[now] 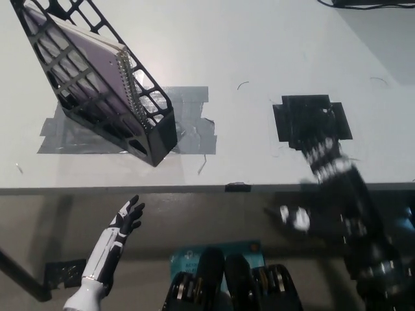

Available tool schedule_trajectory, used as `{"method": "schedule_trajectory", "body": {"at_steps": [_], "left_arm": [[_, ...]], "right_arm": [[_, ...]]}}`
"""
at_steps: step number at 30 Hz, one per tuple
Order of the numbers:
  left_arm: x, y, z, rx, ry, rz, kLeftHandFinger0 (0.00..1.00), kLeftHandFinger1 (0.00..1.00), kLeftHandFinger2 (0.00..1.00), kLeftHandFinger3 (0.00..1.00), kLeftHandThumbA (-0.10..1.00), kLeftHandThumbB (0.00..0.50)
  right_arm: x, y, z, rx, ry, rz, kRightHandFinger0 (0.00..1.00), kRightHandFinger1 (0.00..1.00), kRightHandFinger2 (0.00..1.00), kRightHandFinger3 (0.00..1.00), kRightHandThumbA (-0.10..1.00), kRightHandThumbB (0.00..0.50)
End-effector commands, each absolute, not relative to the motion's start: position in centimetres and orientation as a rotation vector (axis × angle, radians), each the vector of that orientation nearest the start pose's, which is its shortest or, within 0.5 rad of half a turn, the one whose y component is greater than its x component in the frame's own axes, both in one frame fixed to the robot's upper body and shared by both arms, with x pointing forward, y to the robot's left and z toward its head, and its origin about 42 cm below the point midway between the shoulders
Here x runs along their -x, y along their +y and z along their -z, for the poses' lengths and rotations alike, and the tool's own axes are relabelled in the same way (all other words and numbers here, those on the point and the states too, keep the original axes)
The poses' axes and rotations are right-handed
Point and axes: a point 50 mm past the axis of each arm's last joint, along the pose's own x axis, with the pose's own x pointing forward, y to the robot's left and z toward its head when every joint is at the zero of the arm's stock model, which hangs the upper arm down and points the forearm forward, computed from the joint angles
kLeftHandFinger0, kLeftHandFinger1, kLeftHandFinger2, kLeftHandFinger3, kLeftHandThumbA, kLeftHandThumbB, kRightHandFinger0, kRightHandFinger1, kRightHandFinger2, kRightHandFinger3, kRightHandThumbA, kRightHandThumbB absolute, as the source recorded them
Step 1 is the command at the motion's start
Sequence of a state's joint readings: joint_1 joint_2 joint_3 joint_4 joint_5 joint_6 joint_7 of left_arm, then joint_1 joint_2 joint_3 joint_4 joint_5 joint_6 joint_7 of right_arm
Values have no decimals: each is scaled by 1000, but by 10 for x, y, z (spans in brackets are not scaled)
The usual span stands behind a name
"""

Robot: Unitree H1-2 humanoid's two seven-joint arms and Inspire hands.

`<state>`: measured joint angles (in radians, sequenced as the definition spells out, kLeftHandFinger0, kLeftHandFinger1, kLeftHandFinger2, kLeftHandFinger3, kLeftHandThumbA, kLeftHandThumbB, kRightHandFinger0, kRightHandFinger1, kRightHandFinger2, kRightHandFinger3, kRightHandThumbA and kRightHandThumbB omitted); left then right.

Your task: A shelf with a book inside it is placed on the center of the desk infront of the robot. The robot uses its right hand to grab the book, take it out and hand it to a person.

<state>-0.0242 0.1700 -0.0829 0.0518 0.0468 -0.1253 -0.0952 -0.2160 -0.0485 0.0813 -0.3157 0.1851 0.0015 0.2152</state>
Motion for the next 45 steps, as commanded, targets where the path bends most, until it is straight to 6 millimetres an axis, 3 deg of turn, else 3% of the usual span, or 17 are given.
{"method": "schedule_trajectory", "body": {"at_steps": [1, 4, 8, 12, 14, 17, 19, 23, 28, 36, 38, 45], "left_arm": [[-291, 237, -101, -239, -131, 219, 1000, 1000, 1000, 1000, 1000, 221], [-292, 237, -102, -235, -139, 221, 1000, 1000, 1000, 1000, 1000, 213], [-292, 236, -103, -237, -135, 224, 1000, 1000, 1000, 1000, 1000, 221], [-291, 236, -103, -242, -136, 223, 1000, 1000, 1000, 1000, 1000, 249], [-291, 236, -103, -236, -132, 224, 1000, 1000, 1000, 1000, 1000, 265], [-289, 236, -102, -204, -115, 220, 1000, 1000, 1000, 1000, 1000, 284], [-288, 237, -102, -202, -107, 219, 1000, 1000, 1000, 1000, 1000, 271], [-288, 236, -103, -217, -114, 219, 1000, 1000, 1000, 1000, 1000, 252], [-289, 235, -104, -229, -116, 221, 1000, 1000, 1000, 1000, 1000, 246], [-289, 236, -105, -241, -128, 227, 1000, 1000, 1000, 1000, 1000, 252], [-290, 236, -105, -247, -133, 227, 1000, 1000, 1000, 1000, 1000, 245], [-289, 236, -105, -232, -120, 226, 1000, 1000, 1000, 1000, 1000, 251]], "right_arm": [[-347, -146, -278, -117, -543, -475, 1000, 1000, 1000, 1000, 1000, 338], [-379, -119, -285, -166, -486, -533, 1000, 1000, 1000, 1000, 1000, 346], [-407, -86, -294, -162, -441, -593, 1000, 1000, 1000, 1000, 1000, 323], [-432, -54, -302, -149, -401, -624, 1000, 1000, 1000, 1000, 1000, 371], [-441, -43, -304, -145, -383, -630, 1000, 1000, 1000, 1000, 1000, 395], [-449, -27, -306, -158, -362, -648, 1000, 1000, 1000, 1000, 1000, 389], [-452, -14, -307, -178, -333, -663, 1000, 1000, 1000, 1000, 1000, 396], [-457, 10, -308, -222, -275, -681, 1000, 1000, 1000, 1000, 1000, 352], [-460, 28, -306, -197, -272, -698, 1000, 1000, 1000, 1000, 1000, 339], [-464, 38, -301, -169, -258, -707, 1000, 1000, 1000, 1000, 1000, 352], [-467, 40, -301, -160, -247, -713, 1000, 1000, 1000, 1000, 1000, 395], [-475, 45, -305, -138, -234, -716, 1000, 1000, 1000, 1000, 1000, 410]]}}
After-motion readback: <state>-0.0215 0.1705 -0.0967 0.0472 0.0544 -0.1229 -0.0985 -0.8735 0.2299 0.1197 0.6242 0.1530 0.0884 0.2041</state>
